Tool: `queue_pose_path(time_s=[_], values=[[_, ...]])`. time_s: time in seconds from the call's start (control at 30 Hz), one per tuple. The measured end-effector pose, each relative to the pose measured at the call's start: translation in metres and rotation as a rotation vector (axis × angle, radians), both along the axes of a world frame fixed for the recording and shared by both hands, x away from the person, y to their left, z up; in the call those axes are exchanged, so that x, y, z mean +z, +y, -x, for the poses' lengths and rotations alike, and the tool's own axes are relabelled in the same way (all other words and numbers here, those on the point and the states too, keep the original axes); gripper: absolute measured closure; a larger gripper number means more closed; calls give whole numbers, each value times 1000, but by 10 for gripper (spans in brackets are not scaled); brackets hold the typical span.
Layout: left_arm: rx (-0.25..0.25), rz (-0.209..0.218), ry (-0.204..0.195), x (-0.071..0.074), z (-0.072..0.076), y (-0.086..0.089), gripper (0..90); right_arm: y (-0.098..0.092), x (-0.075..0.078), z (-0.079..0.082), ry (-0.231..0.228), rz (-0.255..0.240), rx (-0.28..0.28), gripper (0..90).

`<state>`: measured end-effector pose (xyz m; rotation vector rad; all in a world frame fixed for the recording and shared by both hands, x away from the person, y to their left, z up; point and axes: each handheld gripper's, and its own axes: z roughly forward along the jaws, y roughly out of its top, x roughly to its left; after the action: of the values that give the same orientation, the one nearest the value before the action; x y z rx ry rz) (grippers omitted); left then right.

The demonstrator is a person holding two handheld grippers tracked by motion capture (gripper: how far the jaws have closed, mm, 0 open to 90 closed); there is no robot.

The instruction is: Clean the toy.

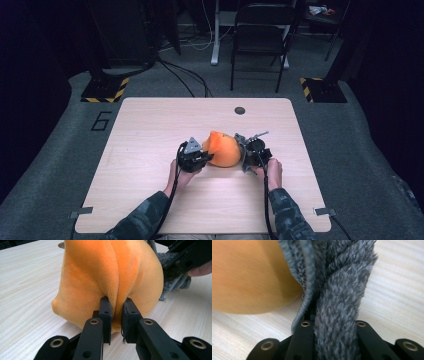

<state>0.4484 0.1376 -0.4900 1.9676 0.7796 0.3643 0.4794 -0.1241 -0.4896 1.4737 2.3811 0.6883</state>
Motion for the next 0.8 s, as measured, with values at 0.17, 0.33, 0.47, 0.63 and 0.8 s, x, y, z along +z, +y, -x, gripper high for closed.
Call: queue_pose_path(time_s=[0.17,0.33,0.47,0.63,0.8], values=[[9,11,14,0,-1,2,803,-4,7,0,-19,9,-7,791],[11,14,19,-1,-2,3,801,-10,45,8,-111,-79,-12,791],[12,11,12,-1,-2,3,799,5,70,21,-168,-142,52,792],[15,-7,10,0,-2,4,724,30,54,23,-145,-82,100,792],[12,-72,-35,6,4,1,479,23,52,20,-147,-101,99,792]])
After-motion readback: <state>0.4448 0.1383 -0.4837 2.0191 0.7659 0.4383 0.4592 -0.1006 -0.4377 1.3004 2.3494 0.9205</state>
